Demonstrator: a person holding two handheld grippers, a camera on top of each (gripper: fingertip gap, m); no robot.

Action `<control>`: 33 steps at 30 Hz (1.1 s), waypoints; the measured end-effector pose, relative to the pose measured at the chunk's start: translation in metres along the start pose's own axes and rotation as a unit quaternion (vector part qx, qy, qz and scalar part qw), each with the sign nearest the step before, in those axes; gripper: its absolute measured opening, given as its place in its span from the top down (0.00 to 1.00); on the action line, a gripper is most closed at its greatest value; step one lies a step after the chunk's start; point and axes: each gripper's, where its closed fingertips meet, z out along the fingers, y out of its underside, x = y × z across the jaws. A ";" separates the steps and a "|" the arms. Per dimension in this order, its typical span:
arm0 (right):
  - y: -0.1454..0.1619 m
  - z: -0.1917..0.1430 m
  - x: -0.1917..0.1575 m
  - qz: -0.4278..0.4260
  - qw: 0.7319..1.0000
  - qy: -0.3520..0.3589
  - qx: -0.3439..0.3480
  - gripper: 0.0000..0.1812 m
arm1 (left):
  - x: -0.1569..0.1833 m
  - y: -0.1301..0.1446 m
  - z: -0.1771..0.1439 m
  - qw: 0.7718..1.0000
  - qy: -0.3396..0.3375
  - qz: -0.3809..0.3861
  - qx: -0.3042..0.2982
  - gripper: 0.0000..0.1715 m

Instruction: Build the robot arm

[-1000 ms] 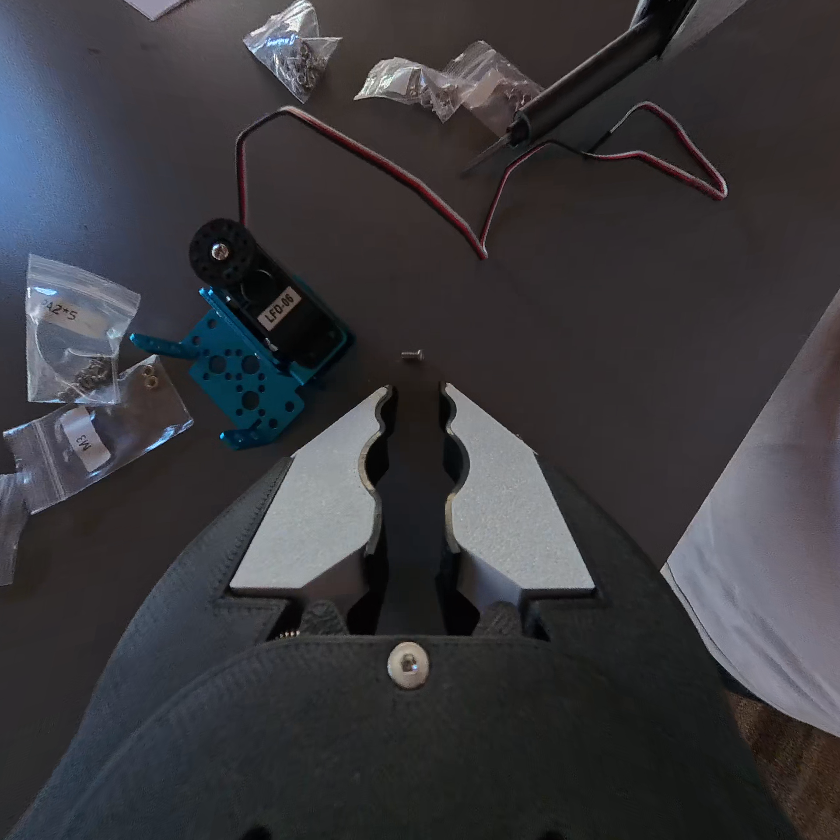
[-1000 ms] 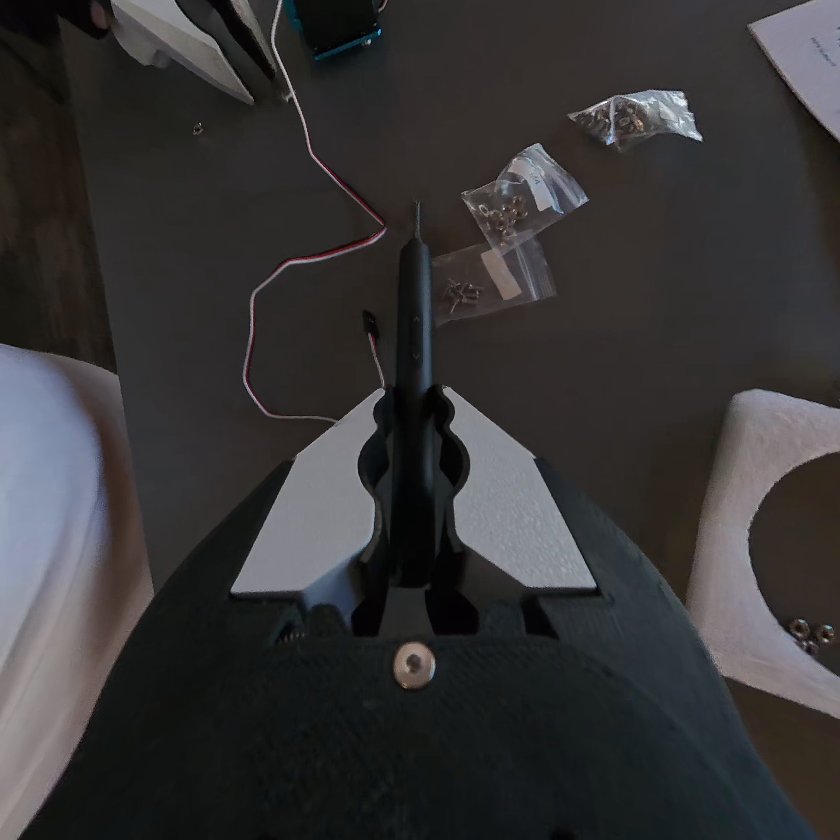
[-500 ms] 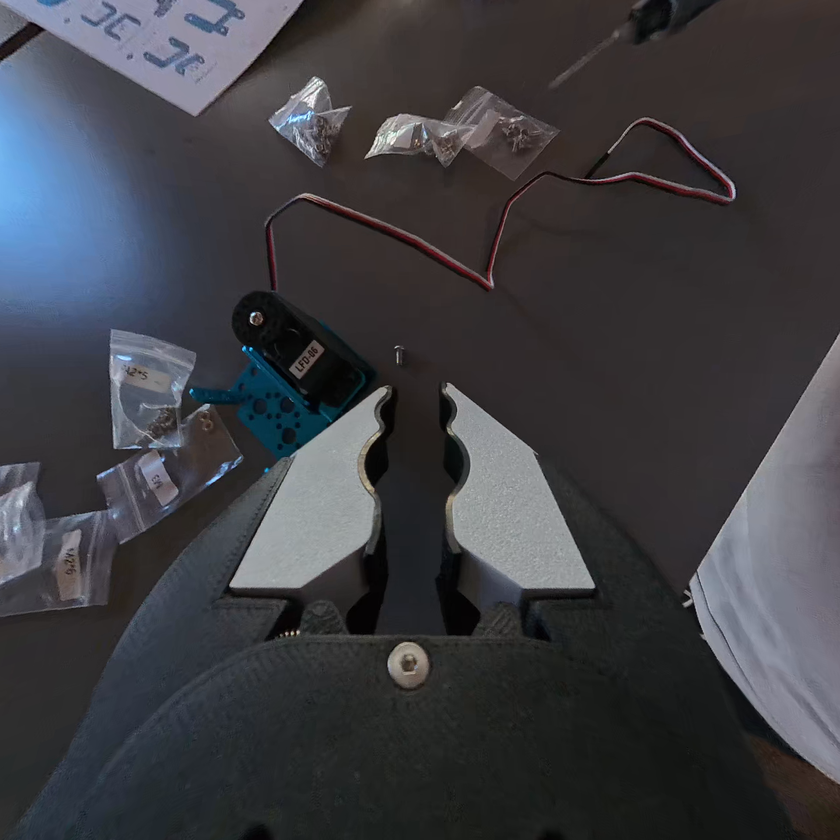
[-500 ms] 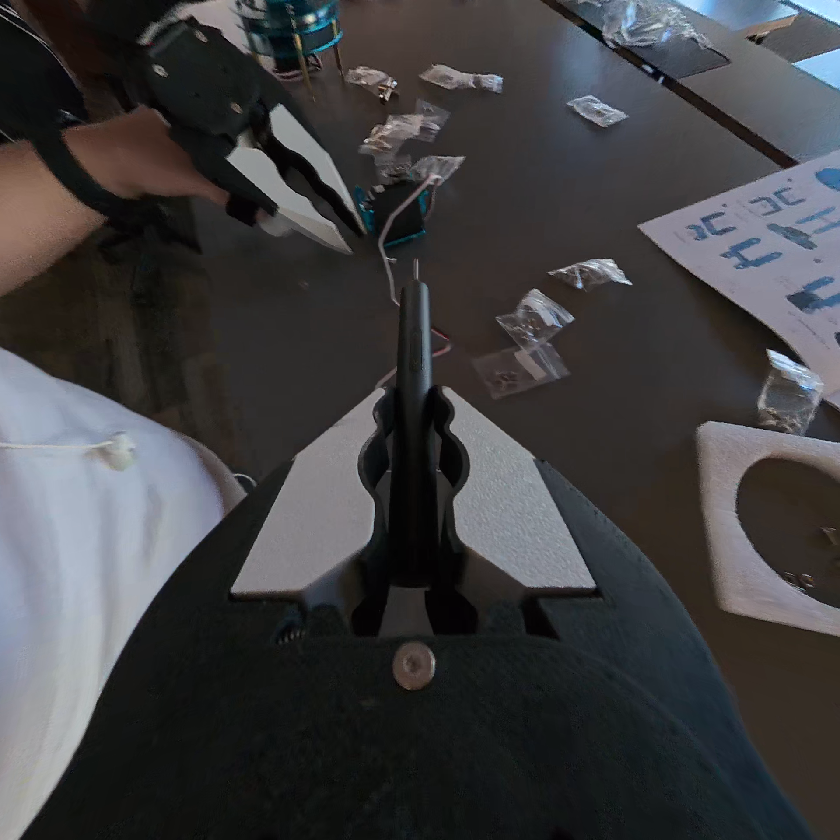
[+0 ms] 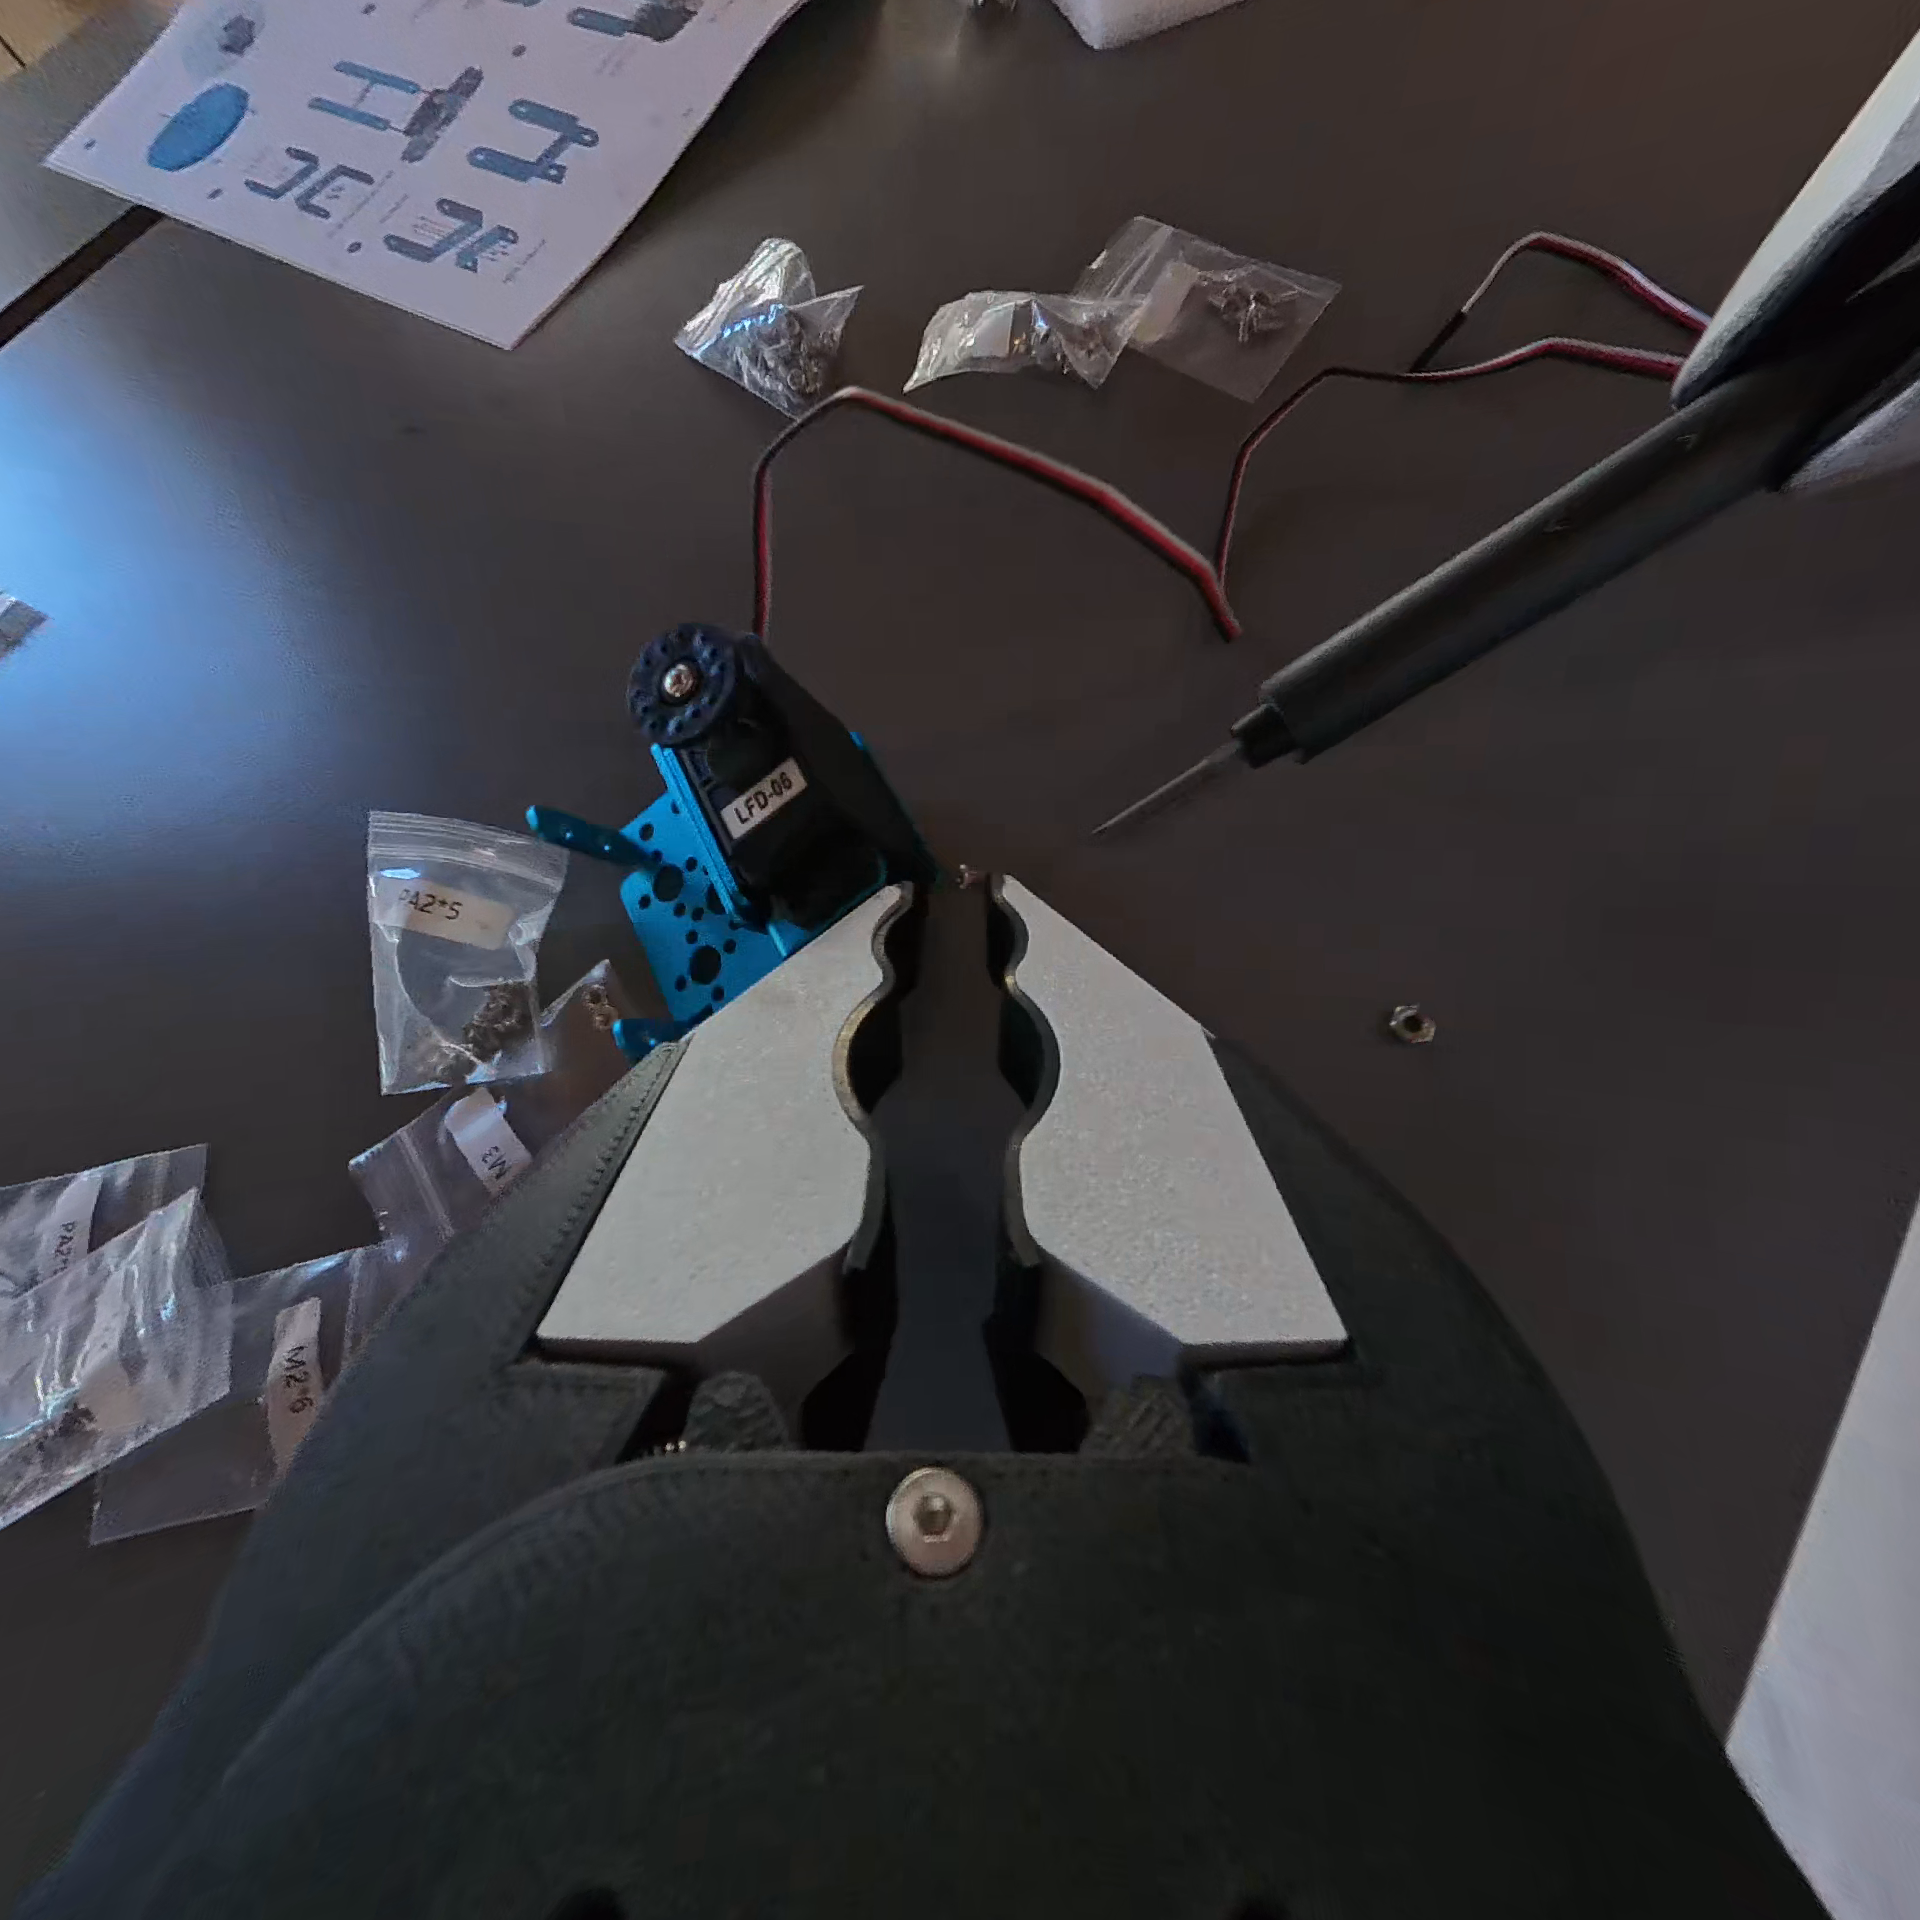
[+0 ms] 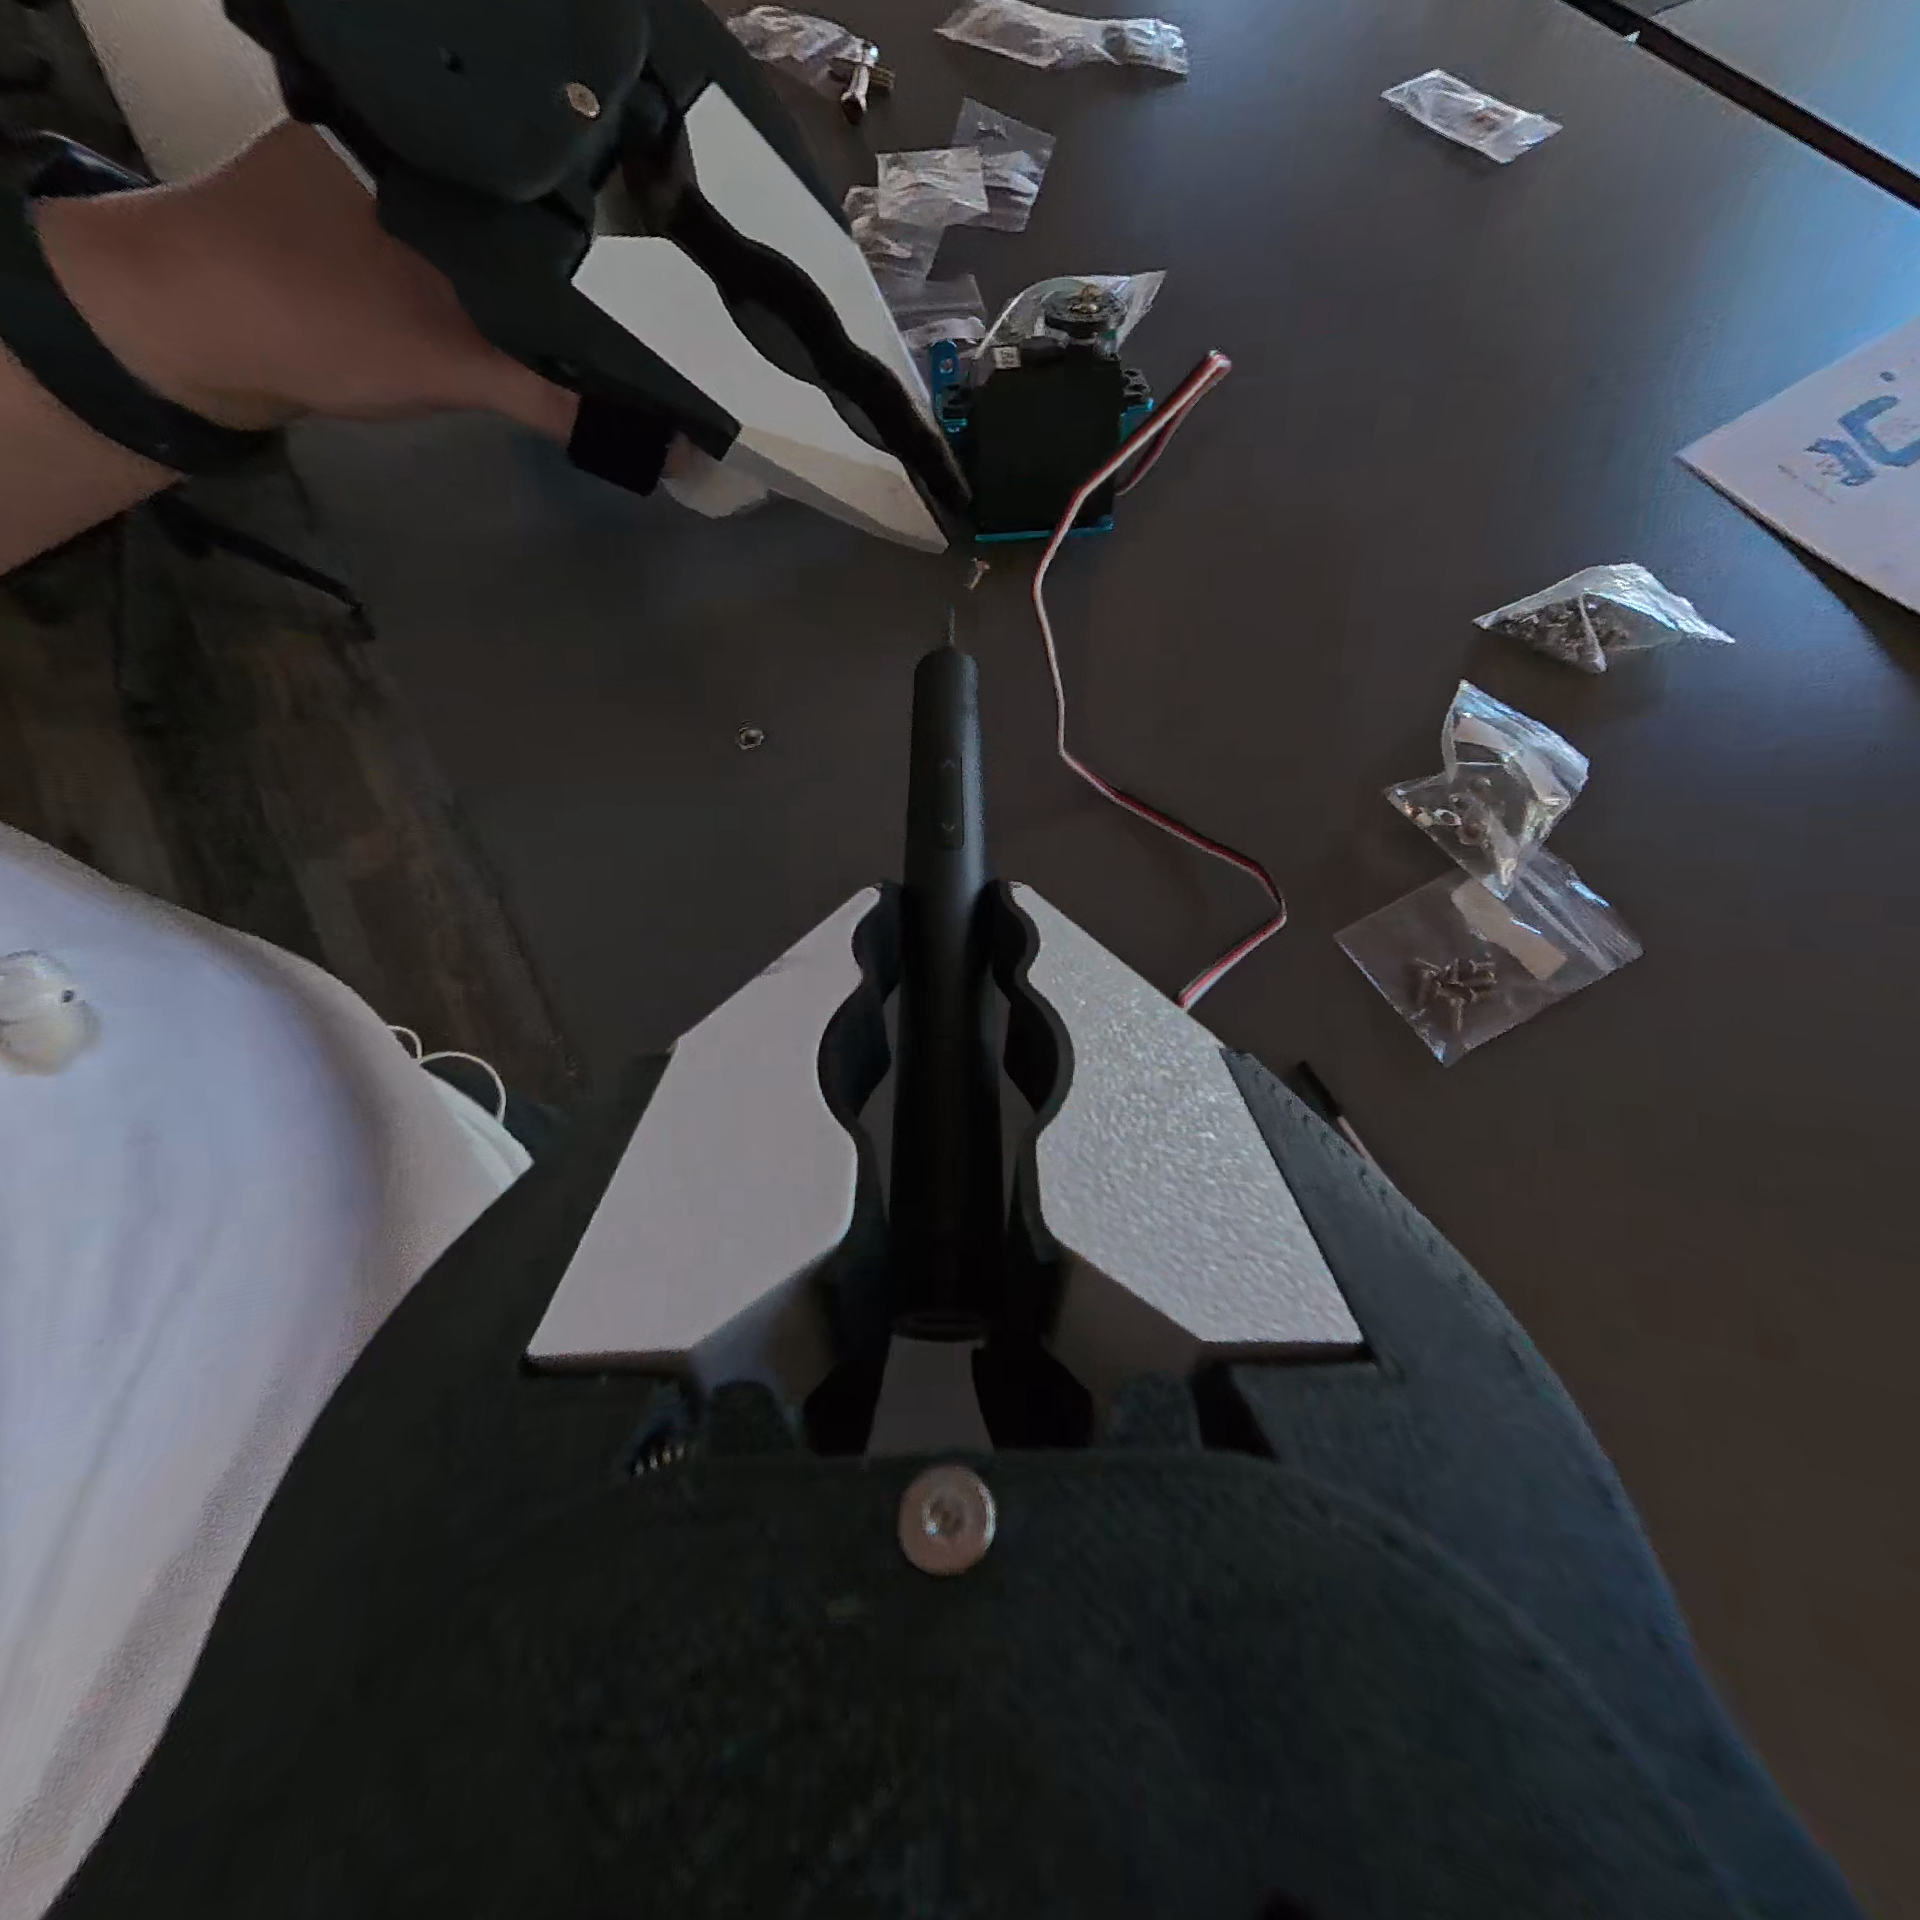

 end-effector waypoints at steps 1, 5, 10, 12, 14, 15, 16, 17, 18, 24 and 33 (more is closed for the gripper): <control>0.000 0.002 0.002 -0.001 1.000 0.008 -0.001 0.91 | -0.002 0.001 0.000 1.000 0.005 0.001 0.000 0.93; -0.002 0.008 0.009 -0.003 1.000 0.021 -0.006 0.91 | -0.008 0.004 -0.002 1.000 0.011 -0.003 -0.012 0.91; -0.001 0.006 0.012 -0.018 1.000 0.007 -0.016 0.91 | -0.002 0.002 -0.015 0.999 0.014 -0.030 0.003 0.93; -0.001 0.004 0.011 -0.025 0.999 -0.002 -0.020 0.91 | 0.009 0.001 -0.016 0.998 0.045 -0.039 0.015 0.94; 0.000 0.002 0.010 -0.029 0.999 -0.012 -0.023 0.91 | 0.021 0.000 -0.015 0.996 0.079 -0.035 0.025 0.92; 0.001 0.001 0.011 -0.030 0.999 -0.015 -0.026 0.91 | 0.024 0.002 -0.014 0.996 0.085 -0.027 0.022 0.89; 0.002 0.000 0.011 -0.033 0.999 -0.016 -0.029 0.91 | 0.023 0.004 -0.013 0.997 0.079 -0.019 0.014 0.88; 0.004 -0.001 0.012 -0.035 0.999 -0.016 -0.031 0.91 | 0.021 0.006 -0.011 0.997 0.071 -0.013 0.007 0.85; 0.005 -0.002 0.012 -0.038 0.999 -0.017 -0.034 0.91 | 0.020 0.006 -0.011 0.998 0.066 -0.008 0.006 0.84; 0.010 -0.006 0.008 -0.038 0.998 -0.023 -0.035 0.91 | 0.032 0.007 -0.010 0.994 0.104 -0.028 0.002 0.84; 0.012 -0.009 0.000 -0.031 0.999 -0.020 -0.034 0.91 | 0.044 0.013 -0.009 0.992 0.123 -0.017 -0.020 0.83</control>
